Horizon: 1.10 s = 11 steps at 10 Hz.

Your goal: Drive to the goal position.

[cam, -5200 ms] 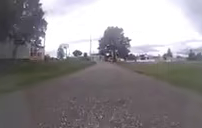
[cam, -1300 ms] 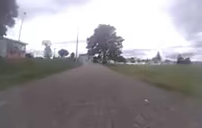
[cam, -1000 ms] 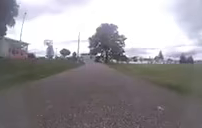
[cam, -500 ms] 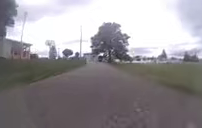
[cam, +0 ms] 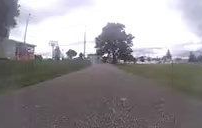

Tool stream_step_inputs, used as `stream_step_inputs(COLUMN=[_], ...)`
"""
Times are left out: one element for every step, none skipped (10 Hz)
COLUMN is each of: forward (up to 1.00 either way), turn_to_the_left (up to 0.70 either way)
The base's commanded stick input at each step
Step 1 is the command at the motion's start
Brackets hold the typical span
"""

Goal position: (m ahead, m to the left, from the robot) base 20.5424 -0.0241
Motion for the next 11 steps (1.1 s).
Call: stream_step_inputs(forward=[1.0, 1.0, 1.0, 1.0, 1.0, 1.0, 1.0, 1.0, 1.0, 1.0, 1.0], turn_to_the_left=[0.0, 0.0, 0.0, 0.0, 0.0, 0.0, 0.0, 0.0, 0.0, -0.27, -0.27])
